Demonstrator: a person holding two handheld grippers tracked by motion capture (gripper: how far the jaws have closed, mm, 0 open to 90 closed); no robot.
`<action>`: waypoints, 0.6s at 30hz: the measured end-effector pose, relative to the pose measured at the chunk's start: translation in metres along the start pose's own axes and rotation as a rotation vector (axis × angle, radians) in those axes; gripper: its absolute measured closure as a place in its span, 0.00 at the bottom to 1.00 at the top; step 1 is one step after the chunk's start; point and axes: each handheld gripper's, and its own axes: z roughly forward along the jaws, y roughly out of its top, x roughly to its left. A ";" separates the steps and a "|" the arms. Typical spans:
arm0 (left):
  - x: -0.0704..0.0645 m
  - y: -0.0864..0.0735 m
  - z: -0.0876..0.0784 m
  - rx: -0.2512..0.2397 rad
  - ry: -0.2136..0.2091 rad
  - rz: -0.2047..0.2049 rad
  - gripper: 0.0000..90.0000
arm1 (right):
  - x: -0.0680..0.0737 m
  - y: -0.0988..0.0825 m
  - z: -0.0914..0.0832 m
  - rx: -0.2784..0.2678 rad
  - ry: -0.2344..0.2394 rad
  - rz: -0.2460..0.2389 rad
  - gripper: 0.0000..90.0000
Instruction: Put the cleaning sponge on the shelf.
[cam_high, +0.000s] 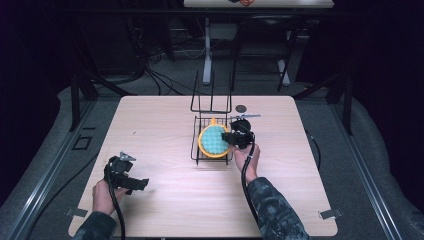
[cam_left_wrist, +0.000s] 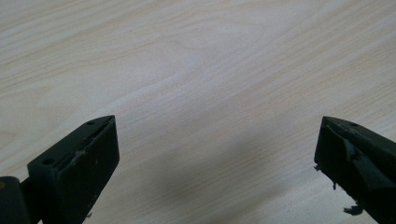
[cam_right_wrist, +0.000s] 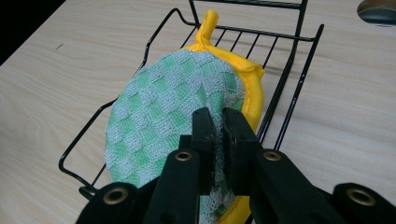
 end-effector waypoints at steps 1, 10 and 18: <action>0.000 0.000 0.000 0.000 0.000 0.000 0.00 | 0.001 -0.001 0.002 0.000 -0.004 0.013 0.94; -0.001 0.000 0.000 0.000 -0.003 -0.001 0.00 | 0.005 -0.005 0.010 0.014 -0.049 0.044 0.92; -0.001 0.000 0.000 0.000 -0.003 -0.001 0.00 | 0.007 -0.010 0.010 0.026 -0.050 0.048 0.87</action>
